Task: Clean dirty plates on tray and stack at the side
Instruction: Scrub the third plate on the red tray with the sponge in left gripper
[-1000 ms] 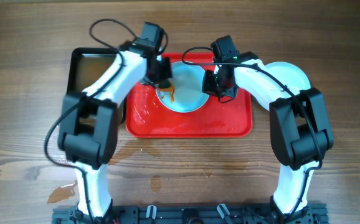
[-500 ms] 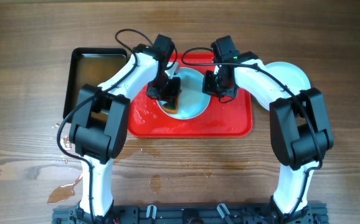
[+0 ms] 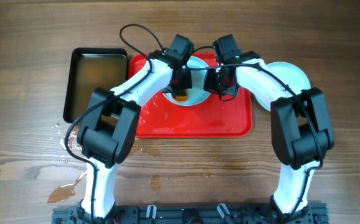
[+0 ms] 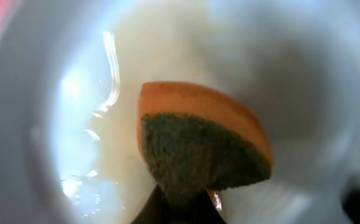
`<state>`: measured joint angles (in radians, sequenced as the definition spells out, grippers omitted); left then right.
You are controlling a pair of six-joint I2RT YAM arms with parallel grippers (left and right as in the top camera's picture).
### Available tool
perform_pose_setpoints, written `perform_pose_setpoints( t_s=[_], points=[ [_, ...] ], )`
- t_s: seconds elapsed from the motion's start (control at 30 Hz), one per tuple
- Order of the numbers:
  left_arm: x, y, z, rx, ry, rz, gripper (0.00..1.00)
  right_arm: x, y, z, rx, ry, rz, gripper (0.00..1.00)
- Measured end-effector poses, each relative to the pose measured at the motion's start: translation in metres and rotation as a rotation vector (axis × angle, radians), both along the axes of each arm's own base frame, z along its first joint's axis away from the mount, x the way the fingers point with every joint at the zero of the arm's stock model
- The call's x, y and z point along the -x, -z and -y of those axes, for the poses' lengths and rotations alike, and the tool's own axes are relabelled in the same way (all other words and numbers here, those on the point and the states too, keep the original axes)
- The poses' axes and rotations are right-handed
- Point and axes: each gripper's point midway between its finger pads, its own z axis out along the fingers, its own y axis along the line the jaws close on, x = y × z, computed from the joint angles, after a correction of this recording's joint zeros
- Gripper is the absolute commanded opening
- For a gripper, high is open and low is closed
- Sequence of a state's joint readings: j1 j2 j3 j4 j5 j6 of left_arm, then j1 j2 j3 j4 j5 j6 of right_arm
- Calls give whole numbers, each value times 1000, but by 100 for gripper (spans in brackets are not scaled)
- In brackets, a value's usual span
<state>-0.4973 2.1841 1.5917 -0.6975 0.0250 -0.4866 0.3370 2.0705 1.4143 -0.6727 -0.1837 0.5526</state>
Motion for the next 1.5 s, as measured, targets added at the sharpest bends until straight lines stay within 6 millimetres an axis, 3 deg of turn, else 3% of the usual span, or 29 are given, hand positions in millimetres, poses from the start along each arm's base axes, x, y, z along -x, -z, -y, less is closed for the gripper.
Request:
perform_pose_setpoints(
  t_s=[0.13,0.23,0.33,0.47,0.57,0.7,0.8,0.9,1.0,1.13,1.17,1.27,1.4,1.5],
  points=[
    [-39,-5,-30,-150,-168,192,4,0,0,0,-3,1,-1,4],
    [-53,-8,-43,-215,-222,269,4,1,-1,-3,-16,0,-5,4],
    [-39,-3,-51,-257,-210,211,4,2,-1,-5,-22,-5,-9,4],
    [14,2,-52,-247,-6,-56,4,6,0,-4,-12,-26,-19,4],
    [50,1,-20,-29,325,-207,4,5,1,-1,-1,-36,-14,4],
    [81,-1,21,226,552,-269,4,5,1,-1,-1,-36,-14,4],
    [78,-1,34,299,604,-231,4,5,1,-1,-2,-36,-14,4],
    [55,-2,52,332,621,-110,4,5,1,-1,-2,-36,-12,4],
    [34,-1,50,300,556,-47,4,4,0,-1,-3,-31,-9,4],
    [-17,0,26,176,312,78,4,2,0,-2,-7,-25,-5,4],
    [-32,0,9,114,211,108,4,2,0,-2,-7,-25,-5,4],
    [-50,0,-31,-6,11,138,4,2,0,-2,-8,-25,-5,4],
    [-36,1,-58,-100,-120,71,4,3,-1,-8,-24,-37,-3,4],
    [-1,1,-75,-174,-128,-73,4,7,-2,-15,-43,-56,-10,4]
  ],
)
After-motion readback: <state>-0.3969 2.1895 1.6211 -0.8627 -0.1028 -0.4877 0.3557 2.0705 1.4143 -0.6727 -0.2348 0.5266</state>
